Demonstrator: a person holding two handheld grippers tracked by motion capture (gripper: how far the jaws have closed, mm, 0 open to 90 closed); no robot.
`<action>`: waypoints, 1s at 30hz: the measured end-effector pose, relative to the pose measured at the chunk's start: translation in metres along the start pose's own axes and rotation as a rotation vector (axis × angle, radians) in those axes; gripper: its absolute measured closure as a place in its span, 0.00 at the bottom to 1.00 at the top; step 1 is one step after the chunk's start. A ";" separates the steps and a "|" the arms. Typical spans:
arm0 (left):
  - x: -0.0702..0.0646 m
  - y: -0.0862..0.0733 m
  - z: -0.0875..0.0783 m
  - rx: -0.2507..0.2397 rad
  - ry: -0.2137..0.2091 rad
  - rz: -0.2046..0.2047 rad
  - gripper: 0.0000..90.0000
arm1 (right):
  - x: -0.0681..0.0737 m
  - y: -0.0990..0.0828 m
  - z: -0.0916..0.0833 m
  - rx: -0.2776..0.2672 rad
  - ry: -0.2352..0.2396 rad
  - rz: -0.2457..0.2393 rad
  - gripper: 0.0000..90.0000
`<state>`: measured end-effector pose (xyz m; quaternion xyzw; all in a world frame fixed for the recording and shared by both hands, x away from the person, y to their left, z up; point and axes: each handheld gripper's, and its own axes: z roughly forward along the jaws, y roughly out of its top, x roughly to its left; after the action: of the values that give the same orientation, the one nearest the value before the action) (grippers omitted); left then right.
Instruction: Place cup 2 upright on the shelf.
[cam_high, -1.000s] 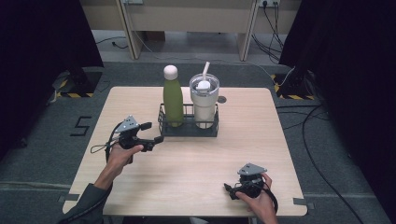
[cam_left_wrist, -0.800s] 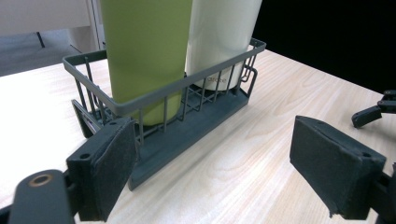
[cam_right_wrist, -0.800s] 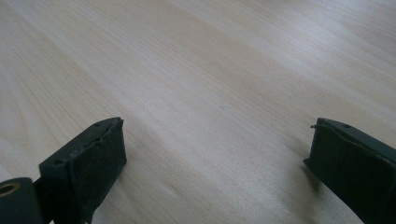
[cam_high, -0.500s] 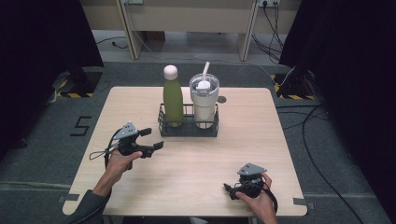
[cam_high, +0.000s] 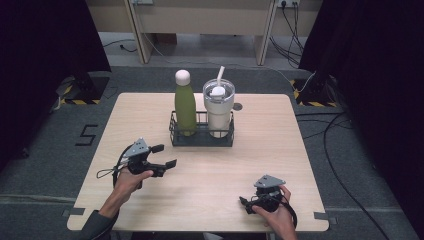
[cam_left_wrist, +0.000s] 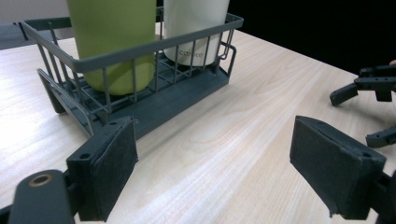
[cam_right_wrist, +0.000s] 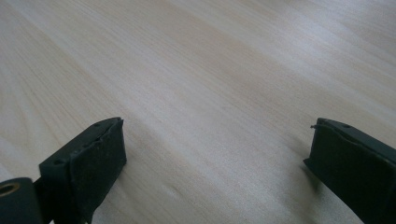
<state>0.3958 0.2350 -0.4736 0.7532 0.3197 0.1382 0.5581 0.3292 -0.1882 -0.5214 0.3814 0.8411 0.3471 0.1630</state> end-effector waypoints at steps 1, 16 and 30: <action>-0.001 -0.001 0.000 0.002 0.000 0.002 0.16 | 0.000 0.000 0.000 0.001 0.000 0.003 0.05; -0.015 -0.017 -0.006 0.023 -0.025 0.010 0.16 | 0.000 0.000 0.000 -0.001 0.001 -0.002 0.05; -0.025 -0.035 -0.009 0.053 -0.022 0.021 0.16 | 0.001 0.000 0.000 0.001 0.000 -0.001 0.05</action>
<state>0.3605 0.2318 -0.4994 0.7726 0.3089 0.1272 0.5399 0.3288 -0.1875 -0.5214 0.3811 0.8415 0.3467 0.1628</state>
